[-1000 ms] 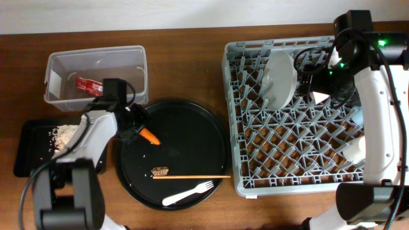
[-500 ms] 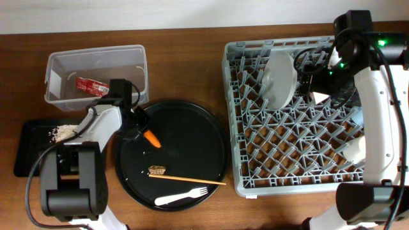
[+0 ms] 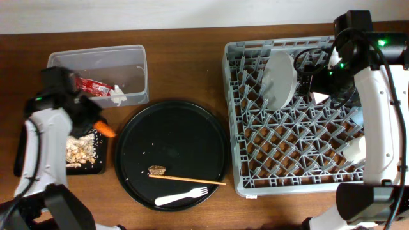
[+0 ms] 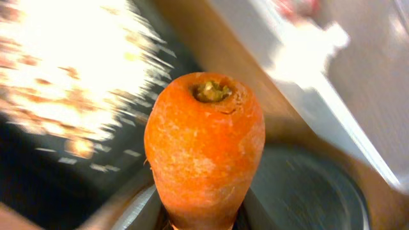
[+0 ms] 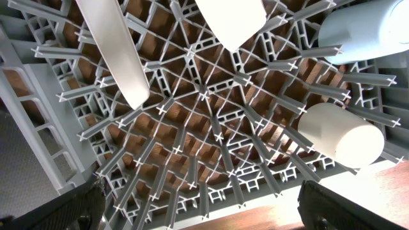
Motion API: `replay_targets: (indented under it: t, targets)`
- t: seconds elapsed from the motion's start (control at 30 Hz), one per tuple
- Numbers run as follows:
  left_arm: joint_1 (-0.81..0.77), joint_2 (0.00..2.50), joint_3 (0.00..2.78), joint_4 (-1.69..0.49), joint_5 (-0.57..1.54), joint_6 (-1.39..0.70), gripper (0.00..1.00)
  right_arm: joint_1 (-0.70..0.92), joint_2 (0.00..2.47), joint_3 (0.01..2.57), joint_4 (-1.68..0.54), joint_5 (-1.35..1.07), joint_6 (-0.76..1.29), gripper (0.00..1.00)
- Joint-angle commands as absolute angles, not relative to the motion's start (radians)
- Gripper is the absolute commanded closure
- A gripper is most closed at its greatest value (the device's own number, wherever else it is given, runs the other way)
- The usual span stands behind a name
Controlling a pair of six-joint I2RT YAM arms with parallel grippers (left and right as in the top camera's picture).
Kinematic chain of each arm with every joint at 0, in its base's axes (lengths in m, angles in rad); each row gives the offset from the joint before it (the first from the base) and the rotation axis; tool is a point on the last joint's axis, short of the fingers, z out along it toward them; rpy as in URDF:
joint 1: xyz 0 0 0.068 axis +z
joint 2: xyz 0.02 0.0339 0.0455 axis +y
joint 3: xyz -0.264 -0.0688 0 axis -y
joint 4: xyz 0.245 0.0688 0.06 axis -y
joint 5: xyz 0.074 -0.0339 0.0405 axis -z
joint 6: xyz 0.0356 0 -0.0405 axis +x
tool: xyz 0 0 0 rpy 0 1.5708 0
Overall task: Sort waste into correct bins and load items into the dishwasher rack
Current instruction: 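Carry the carrot with the left gripper onto the black rectangular tray, then reach the left gripper to the brown food scrap and grasp it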
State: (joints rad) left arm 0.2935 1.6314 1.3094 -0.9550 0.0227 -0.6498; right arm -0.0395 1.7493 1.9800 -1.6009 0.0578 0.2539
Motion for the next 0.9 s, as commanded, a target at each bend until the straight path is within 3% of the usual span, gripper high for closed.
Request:
replay_targets:
  t: [0.0, 0.23, 0.5, 0.57, 0.67, 0.77, 0.87]
  targets:
    - [0.405, 1.655, 1.313, -0.959, -0.052, -0.631, 0.96, -0.041, 1.724, 1.988, -1.602, 0.053, 0.250, 0.01]
    - [0.538, 1.754, 1.312, -0.942, -0.053, -0.631, 0.96, -0.041, 1.724, 1.988, -1.602, 0.052, 0.250, 0.01]
    - [0.684, 1.801, 1.312, -0.919, -0.079, -0.630, 0.89, -0.041, 1.724, 1.988, -1.604, 0.053, 0.250, 0.01]
    - [0.701, 1.820, 1.312, -0.925, -0.112, -0.631, 0.79, -0.041, 1.724, 1.988, -1.604, 0.054, 0.250, 0.02]
    - [0.714, 1.843, 1.312, -0.926, -0.129, -0.630, 0.78, -0.041, 1.724, 1.988, -1.605, 0.053, 0.250, 0.01]
    - [0.715, 1.847, 1.312, -0.921, -0.128, -0.630, 0.57, -0.041, 1.724, 1.988, -1.605, 0.053, 0.250, 0.01]
    - [0.715, 1.847, 1.313, -0.921, -0.128, -0.630, 0.50, -0.041, 1.724, 1.988, -1.607, 0.053, 0.250, 0.02]
